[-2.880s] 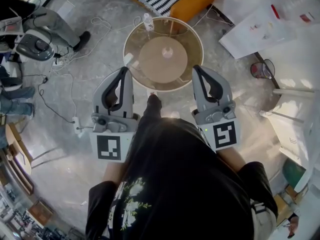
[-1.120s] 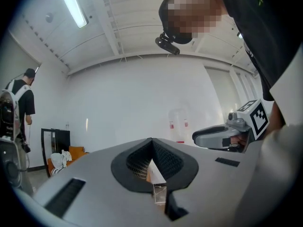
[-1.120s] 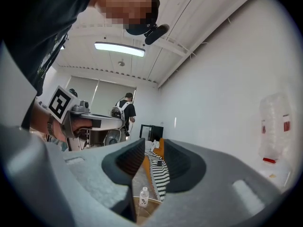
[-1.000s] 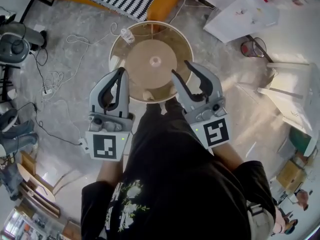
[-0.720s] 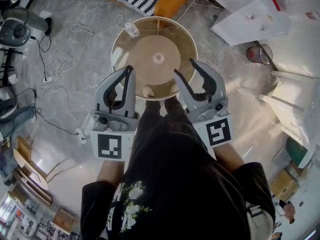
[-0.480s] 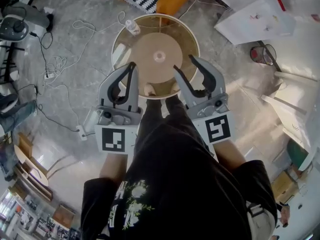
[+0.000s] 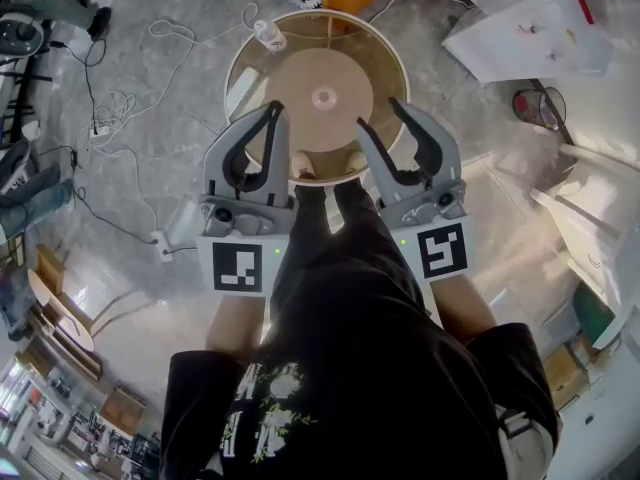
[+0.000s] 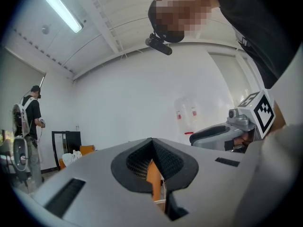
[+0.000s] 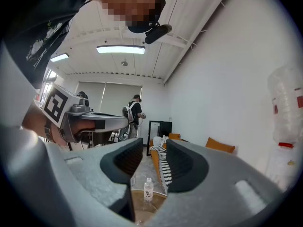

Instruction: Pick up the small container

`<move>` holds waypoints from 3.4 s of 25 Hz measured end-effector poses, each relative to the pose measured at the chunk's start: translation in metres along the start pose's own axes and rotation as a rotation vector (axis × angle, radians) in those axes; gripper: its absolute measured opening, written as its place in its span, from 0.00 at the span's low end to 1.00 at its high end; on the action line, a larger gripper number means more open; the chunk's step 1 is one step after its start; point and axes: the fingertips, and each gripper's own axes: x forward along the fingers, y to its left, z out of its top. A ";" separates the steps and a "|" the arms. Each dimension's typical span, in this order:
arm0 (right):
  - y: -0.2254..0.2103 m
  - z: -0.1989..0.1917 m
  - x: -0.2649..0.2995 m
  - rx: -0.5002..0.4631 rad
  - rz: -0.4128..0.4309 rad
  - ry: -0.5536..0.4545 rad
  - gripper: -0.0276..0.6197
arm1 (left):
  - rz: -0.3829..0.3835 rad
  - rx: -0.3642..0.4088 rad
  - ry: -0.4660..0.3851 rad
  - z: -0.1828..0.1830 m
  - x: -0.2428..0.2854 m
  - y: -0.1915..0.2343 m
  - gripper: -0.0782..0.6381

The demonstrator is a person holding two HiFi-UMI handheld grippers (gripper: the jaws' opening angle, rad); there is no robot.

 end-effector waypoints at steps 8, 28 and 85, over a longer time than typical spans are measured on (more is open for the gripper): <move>0.008 -0.049 0.007 0.003 0.027 0.037 0.28 | 0.005 -0.030 0.026 -0.042 0.002 -0.002 0.10; 0.020 -0.174 0.045 0.014 0.099 0.136 0.28 | 0.003 -0.052 0.037 -0.162 0.037 0.008 0.10; 0.045 -0.514 0.081 0.031 0.173 0.199 0.40 | -0.001 -0.068 0.099 -0.491 0.059 -0.030 0.10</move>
